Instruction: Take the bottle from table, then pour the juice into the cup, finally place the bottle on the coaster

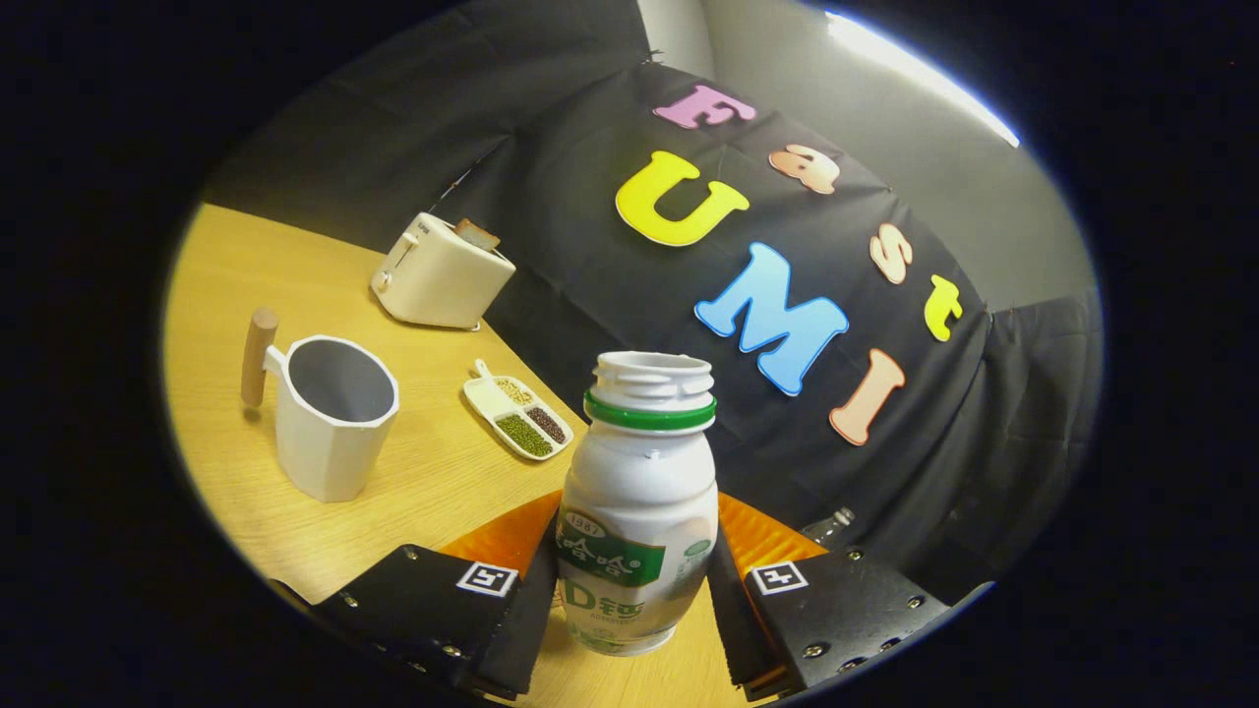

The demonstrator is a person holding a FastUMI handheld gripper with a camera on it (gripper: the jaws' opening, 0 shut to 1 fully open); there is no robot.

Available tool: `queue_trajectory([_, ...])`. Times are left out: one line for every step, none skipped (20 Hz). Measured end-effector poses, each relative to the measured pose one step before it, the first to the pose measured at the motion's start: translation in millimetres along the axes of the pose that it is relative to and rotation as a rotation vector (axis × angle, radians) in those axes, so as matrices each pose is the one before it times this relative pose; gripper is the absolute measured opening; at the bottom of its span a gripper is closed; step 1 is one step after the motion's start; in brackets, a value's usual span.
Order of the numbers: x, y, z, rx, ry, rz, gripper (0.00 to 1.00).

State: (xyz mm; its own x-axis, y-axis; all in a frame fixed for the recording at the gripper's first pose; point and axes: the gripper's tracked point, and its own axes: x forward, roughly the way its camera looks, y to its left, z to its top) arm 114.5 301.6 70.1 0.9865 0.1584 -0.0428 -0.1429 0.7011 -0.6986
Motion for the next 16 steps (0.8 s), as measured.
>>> queue_trajectory([1.65,2.67,3.36,-0.02864,-0.00565,-0.00113,0.71])
queue_trajectory([-0.07,2.51,3.64,-0.02774,-0.00475,-0.00101,0.71])
queue_trajectory([0.04,2.43,2.27,-0.02580,-0.00448,0.00000,0.71])
queue_trajectory([-0.40,2.12,2.68,-0.01966,-0.00531,-0.00029,0.71])
queue_trajectory([0.40,3.35,0.83,-0.01543,-0.00373,0.00395,0.71])
queue_trajectory([-0.31,1.80,1.41,-0.00989,-0.00401,0.00024,0.71])
queue_trajectory([2.16,2.33,1.98,-0.00915,-0.00414,0.00186,0.71])
queue_trajectory([1.04,2.15,2.39,-0.01358,-0.00082,0.00183,0.71])
queue_trajectory([2.21,0.03,0.59,-0.01823,0.00126,-0.00098,0.71])
queue_trajectory([0.75,0.28,1.54,-0.02331,-0.00071,-0.00155,0.71])
queue_trajectory([1.82,0.91,1.45,-0.02593,0.00065,-0.00442,0.71])
queue_trajectory([0.33,1.04,1.35,-0.02953,-0.00191,-0.00442,0.71])
queue_trajectory([0.43,0.79,1.69,-0.03057,-0.00034,-0.00867,0.71])
queue_trajectory([-0.65,0.57,0.89,-0.03298,-0.00253,-0.00739,0.71])
queue_trajectory([1.31,-0.18,-1.50,-0.03457,0.00025,-0.01192,0.71])
queue_trajectory([0.40,-1.21,-1.80,-0.03654,0.00640,-0.01656,0.71])
